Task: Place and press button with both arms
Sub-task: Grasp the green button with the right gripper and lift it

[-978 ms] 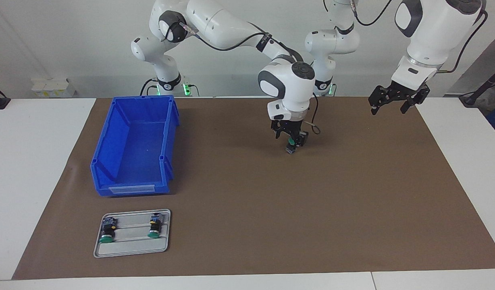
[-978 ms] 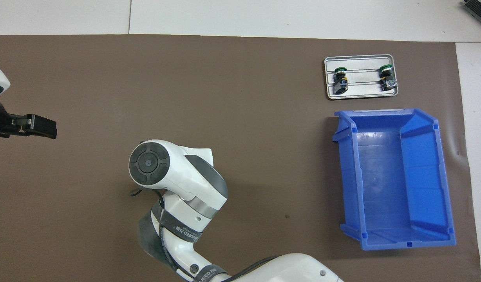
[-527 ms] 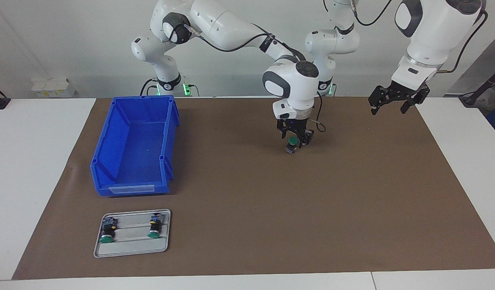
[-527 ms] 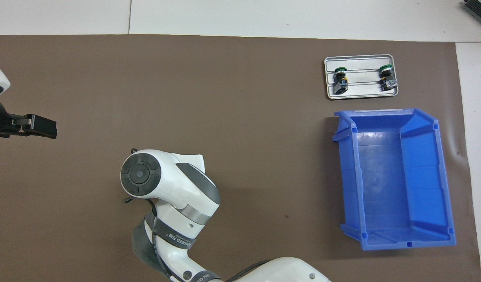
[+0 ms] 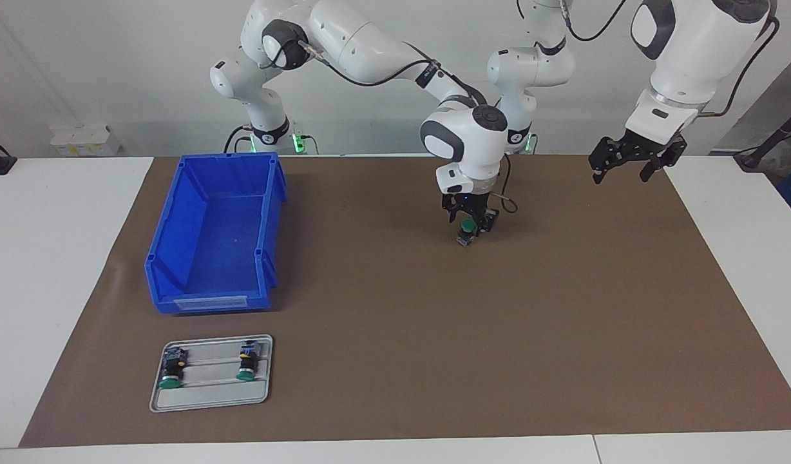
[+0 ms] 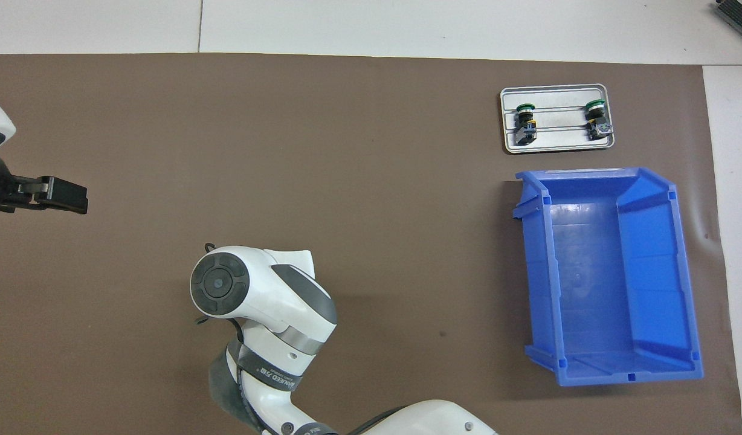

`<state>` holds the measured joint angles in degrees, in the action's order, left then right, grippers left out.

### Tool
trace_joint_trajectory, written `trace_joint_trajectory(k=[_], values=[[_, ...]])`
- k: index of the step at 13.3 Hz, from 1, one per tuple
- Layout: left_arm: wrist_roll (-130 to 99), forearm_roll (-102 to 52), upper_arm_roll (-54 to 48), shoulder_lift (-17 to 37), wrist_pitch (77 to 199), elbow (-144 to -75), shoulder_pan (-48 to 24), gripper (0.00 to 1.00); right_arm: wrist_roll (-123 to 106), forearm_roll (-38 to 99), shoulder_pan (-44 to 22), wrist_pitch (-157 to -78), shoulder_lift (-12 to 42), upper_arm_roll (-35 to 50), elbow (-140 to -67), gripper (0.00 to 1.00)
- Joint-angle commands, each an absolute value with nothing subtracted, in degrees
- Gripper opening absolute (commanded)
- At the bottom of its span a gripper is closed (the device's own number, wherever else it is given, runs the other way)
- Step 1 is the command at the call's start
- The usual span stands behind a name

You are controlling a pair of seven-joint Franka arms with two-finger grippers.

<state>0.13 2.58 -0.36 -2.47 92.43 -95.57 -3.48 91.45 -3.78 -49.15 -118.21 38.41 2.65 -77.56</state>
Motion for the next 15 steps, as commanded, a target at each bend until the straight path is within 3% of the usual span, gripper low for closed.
trace_joint_trajectory(k=[1, 7, 10, 13, 15], values=[[-0.4, 2.7, -0.3, -4.1, 93.0, -97.5, -3.5, 1.0, 92.5, -4.4, -49.2, -119.4, 36.4, 2.7, -80.2, 0.7], [-0.4, 2.7, -0.3, -4.1, 93.0, -97.5, -3.5, 1.0, 93.5, -4.6, -49.0, -119.3, 36.4, 2.5, -79.3, 0.02], [-0.4, 2.7, -0.3, -4.1, 93.0, -97.5, -3.5, 1.0, 93.5, -4.6, -48.8, -118.8, 36.1, 2.0, -79.2, 0.0], [-0.4, 2.7, -0.2, -4.1, 93.0, -97.5, -3.5, 1.0, 92.8, -4.8, -45.7, -117.9, 30.8, 2.1, -81.5, 0.0], [-0.4, 2.7, -0.3, -4.1, 93.0, -97.5, -3.5, 1.0, 88.5, -4.8, -43.3, -117.4, 25.0, 2.1, -87.5, 0.0]])
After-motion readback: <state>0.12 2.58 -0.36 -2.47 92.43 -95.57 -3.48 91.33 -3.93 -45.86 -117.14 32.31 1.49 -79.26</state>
